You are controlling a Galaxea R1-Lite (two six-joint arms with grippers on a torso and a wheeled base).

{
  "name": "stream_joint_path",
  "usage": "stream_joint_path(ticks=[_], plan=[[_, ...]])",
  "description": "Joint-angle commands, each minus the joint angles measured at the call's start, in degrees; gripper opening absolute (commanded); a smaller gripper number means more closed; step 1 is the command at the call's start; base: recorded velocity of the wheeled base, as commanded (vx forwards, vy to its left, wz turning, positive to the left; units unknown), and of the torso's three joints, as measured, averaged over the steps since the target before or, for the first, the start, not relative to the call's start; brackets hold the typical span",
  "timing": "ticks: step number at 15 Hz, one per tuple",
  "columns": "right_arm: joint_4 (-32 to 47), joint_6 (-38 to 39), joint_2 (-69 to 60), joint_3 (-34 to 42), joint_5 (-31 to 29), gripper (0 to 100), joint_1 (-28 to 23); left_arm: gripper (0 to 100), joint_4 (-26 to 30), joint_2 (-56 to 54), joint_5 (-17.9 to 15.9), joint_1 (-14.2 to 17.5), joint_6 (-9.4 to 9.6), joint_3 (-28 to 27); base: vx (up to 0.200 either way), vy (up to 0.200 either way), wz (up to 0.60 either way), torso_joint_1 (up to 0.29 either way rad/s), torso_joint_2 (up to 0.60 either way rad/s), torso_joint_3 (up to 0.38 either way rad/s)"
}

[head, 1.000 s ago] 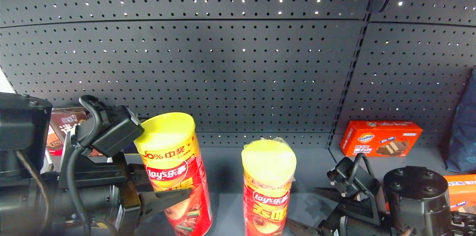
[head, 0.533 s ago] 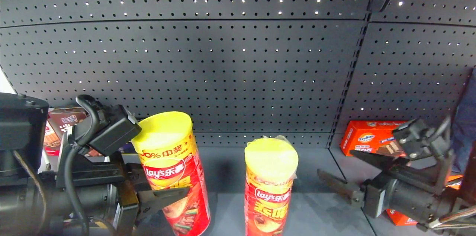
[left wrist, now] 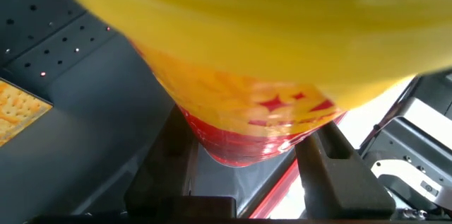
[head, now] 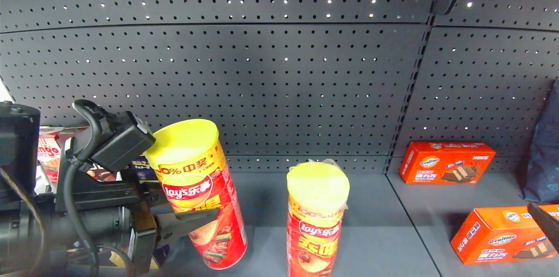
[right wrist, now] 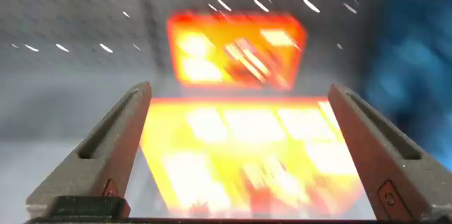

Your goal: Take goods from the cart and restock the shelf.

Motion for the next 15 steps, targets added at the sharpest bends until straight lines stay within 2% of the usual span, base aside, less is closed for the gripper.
stream_joint_path(ticks=[1, 2, 3, 5, 6, 7, 9, 10, 11, 15], plan=[[18.7, -0.3, -25.5, 3.4, -1.1, 100, -7.6, 0, -0.2, -0.3, 0.1, -0.1, 0.08, 0.2, 0.000, 0.000, 0.00, 0.000, 0.00, 0.000], [22.2, -0.3, -29.4, 3.4, -1.1, 100, -7.9, 0, -0.2, -0.4, 0.1, -0.1, 0.08, 0.3, 0.000, 0.000, 0.00, 0.000, 0.00, 0.000], [33.5, -0.3, -39.3, 3.6, -1.8, 100, -8.4, 0, -0.1, -1.1, 0.4, -0.1, 0.25, 0.1, 0.000, 0.000, 0.00, 0.000, 0.00, 0.000], [31.8, -0.5, -38.5, 3.8, -4.0, 100, -8.3, 0, 0.1, -2.0, 1.2, -0.1, 0.16, 0.5, 0.000, 0.000, 0.00, 0.000, 0.00, 0.000], [36.3, -2.6, -38.5, 3.6, -4.1, 100, -8.3, 0, 0.4, -3.2, 2.1, 0.0, 0.16, 0.6, 0.000, 0.000, 0.00, 0.000, 0.00, 0.000], [35.9, -3.2, -38.5, 3.6, -4.0, 100, -8.3, 0, 0.5, -3.6, 2.3, 0.0, 0.16, 1.0, 0.000, 0.000, 0.00, 0.000, 0.00, 0.000], [35.7, -3.6, -38.5, 3.7, -1.0, 100, -8.1, 0, 0.5, -4.6, 2.5, 0.0, 0.16, 1.3, 0.000, 0.000, 0.00, 0.000, 0.00, 0.000], [35.7, -3.5, -39.2, 3.7, 4.2, 100, -4.5, 0, 0.5, -4.9, 2.5, -0.1, 0.16, 1.9, 0.000, 0.000, 0.00, 0.000, 0.00, 0.000], [35.6, -3.6, -39.8, 3.8, 5.3, 100, -2.1, 0, 0.5, -5.0, 2.5, -0.2, 0.16, 2.1, 0.000, 0.000, 0.00, 0.000, 0.00, 0.000], [37.1, -1.5, -43.4, 3.9, 4.6, 100, -4.2, 0, 0.0, -4.3, 2.3, -0.1, 0.25, 1.5, 0.000, 0.000, 0.00, 0.000, 0.00, 0.000]])
